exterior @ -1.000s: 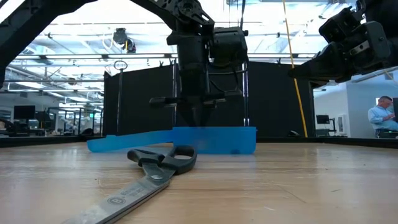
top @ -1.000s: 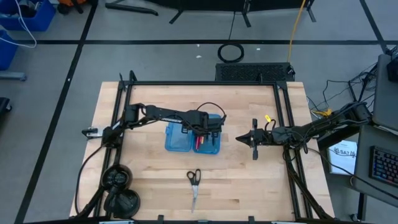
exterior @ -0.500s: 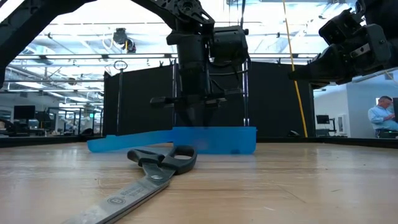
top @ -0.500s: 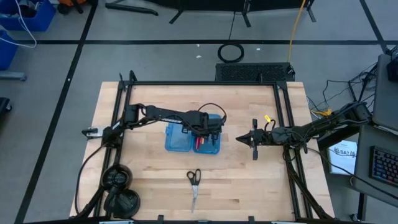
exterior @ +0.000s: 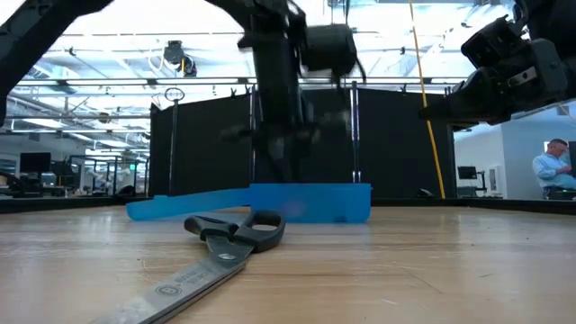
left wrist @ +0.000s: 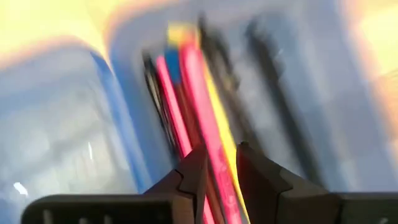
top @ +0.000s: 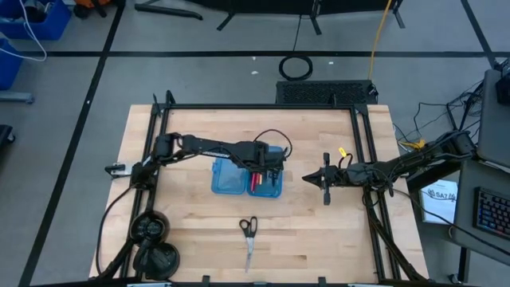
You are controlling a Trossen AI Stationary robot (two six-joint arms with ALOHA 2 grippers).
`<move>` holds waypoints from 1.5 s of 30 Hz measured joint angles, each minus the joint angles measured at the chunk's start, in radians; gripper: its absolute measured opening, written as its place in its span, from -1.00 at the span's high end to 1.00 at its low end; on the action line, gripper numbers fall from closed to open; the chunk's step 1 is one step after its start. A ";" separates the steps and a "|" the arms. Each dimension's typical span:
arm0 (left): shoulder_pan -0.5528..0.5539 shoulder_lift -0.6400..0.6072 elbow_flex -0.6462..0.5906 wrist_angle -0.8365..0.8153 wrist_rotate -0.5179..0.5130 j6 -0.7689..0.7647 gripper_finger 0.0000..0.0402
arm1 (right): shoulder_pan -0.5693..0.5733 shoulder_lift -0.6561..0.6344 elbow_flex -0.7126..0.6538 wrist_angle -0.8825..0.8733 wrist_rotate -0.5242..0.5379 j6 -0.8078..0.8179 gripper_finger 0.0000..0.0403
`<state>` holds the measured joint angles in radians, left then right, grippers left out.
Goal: Pick & place school supplies into a supply box
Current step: Put the black scissors into the blue supply box
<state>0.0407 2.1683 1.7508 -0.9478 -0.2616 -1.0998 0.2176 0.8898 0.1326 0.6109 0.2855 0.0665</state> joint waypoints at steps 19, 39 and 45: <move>-0.497 -0.541 0.002 -0.335 -0.768 0.436 0.94 | 0.000 0.000 0.000 -0.058 -0.108 0.037 1.00; -0.147 -1.018 -0.787 0.837 0.146 1.377 0.98 | 0.000 0.000 0.000 0.077 -0.108 -0.249 1.00; -0.061 -1.224 -1.099 1.102 0.149 1.319 0.98 | -0.005 0.000 0.000 0.088 -0.106 -0.399 1.00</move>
<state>-0.0199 0.9447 0.6514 0.1538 -0.1127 0.2190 0.2125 0.8902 0.1322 0.6988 0.1795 -0.3322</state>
